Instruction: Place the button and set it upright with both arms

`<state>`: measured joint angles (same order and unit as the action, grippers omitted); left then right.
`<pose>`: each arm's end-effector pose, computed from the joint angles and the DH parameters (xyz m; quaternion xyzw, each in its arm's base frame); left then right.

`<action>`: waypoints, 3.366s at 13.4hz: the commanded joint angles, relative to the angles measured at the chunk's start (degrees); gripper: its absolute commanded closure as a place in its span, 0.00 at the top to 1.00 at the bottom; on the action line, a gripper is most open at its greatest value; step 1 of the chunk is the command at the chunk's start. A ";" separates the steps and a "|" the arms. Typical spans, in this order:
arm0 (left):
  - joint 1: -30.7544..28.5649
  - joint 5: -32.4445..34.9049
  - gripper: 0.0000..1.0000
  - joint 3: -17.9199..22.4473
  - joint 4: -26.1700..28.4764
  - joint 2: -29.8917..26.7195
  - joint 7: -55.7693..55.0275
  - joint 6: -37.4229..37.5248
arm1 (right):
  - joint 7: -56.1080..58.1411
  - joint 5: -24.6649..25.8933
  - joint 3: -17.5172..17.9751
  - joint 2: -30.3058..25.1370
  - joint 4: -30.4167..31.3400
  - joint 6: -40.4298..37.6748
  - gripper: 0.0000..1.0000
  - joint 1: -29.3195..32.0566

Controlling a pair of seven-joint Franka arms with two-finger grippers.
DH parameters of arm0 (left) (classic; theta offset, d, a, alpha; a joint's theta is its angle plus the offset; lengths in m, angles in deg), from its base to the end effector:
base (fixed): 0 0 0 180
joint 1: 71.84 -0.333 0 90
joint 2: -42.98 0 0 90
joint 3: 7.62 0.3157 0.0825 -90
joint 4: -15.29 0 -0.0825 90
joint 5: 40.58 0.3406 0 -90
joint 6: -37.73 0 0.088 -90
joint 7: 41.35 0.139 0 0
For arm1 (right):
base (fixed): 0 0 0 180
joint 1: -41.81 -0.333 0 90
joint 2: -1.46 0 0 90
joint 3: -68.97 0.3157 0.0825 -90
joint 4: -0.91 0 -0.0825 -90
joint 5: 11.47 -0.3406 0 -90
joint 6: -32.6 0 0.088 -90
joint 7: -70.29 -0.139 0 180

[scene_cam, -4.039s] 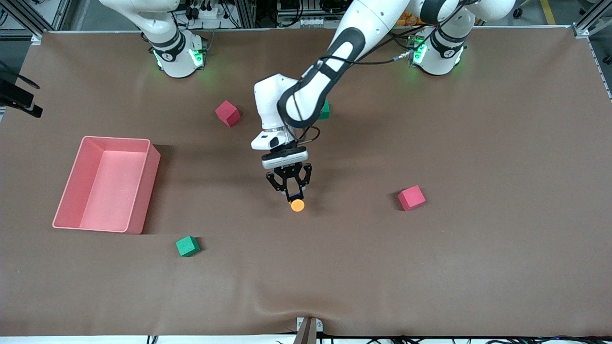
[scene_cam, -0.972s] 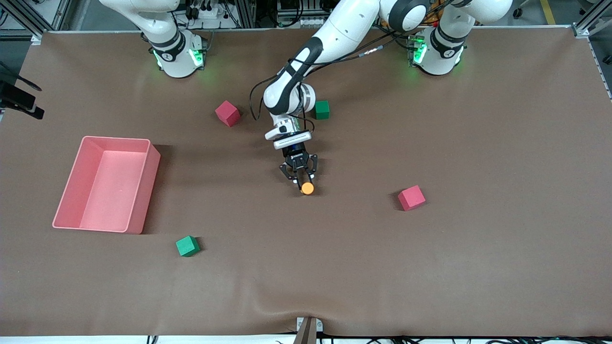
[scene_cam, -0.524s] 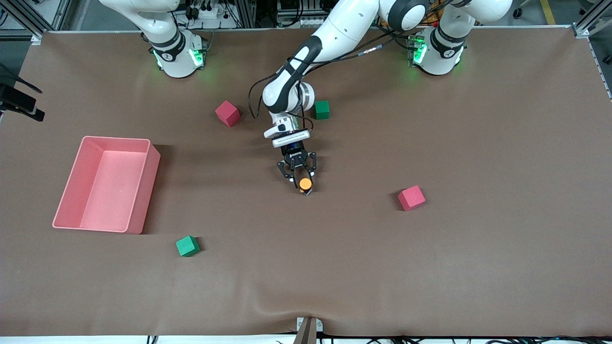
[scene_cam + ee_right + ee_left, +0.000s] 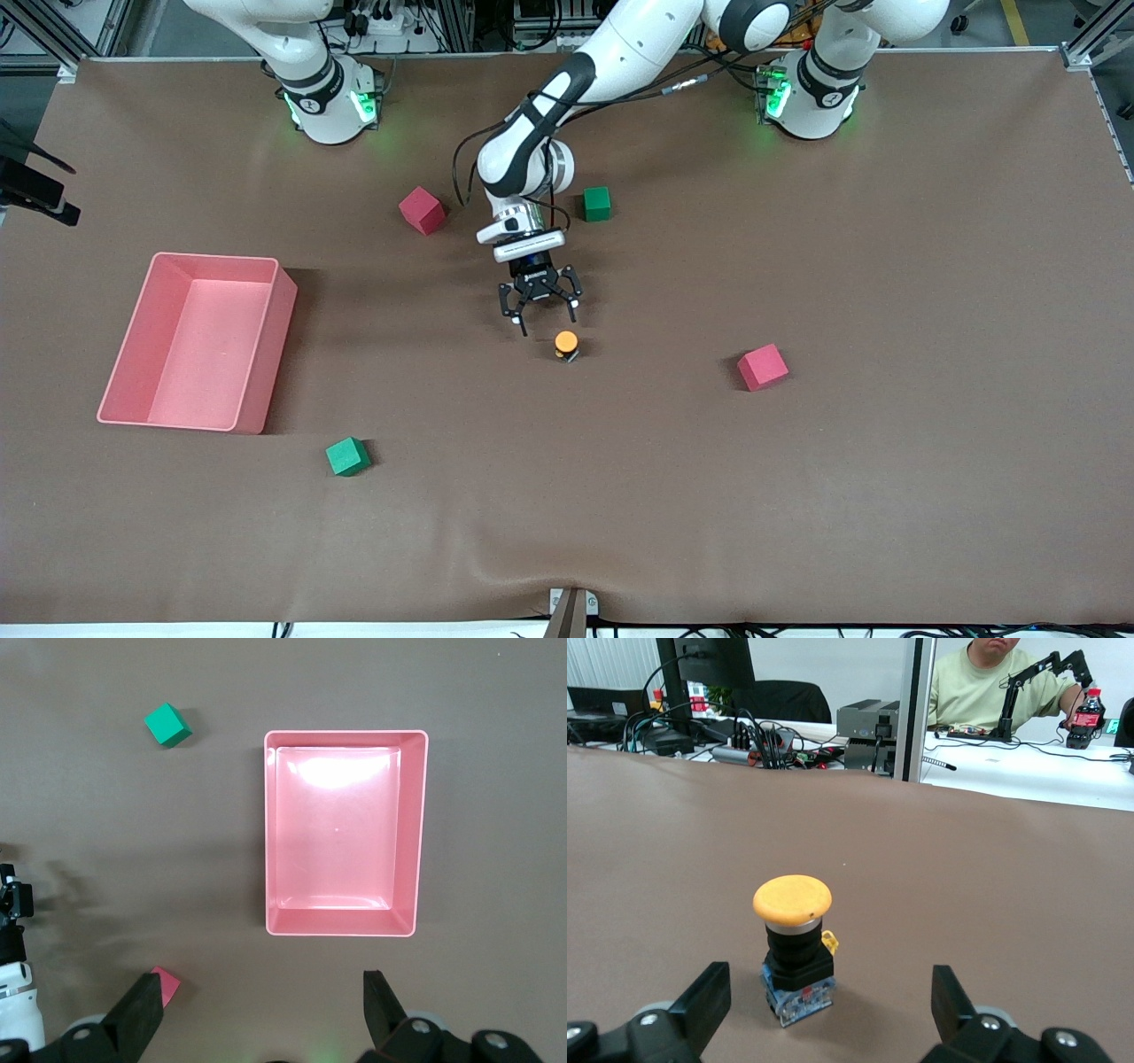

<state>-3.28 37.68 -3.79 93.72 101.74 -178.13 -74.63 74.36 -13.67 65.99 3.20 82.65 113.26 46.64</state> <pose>0.3675 -0.5840 0.1271 -0.8115 -0.1368 -0.5645 0.0637 0.4983 -0.0620 0.6237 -0.9991 0.0300 0.0226 0.0207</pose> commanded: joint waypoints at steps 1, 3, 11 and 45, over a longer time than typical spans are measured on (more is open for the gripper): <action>0.09 -4.16 1.00 -1.88 0.49 -2.07 2.48 1.00 | -0.12 -0.26 0.61 -0.15 0.00 0.29 1.00 1.23; 0.17 -6.54 1.00 -2.94 1.20 -2.87 4.59 2.66 | -0.12 -0.26 0.61 -0.15 0.00 0.29 1.00 1.14; -3.59 -28.85 1.00 -4.00 1.20 -14.36 30.41 4.07 | -0.20 -0.44 0.70 -0.15 0.00 0.20 1.00 1.06; -63.37 -83.28 1.00 -0.23 1.63 -53.04 133.43 27.26 | -0.56 0.71 0.88 -0.77 -0.18 -0.68 1.00 -0.09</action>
<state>-68.74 -44.33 -7.39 93.46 51.66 -46.71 -49.95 74.36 -13.69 66.85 2.92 82.42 113.21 46.45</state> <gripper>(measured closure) 0.000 0.000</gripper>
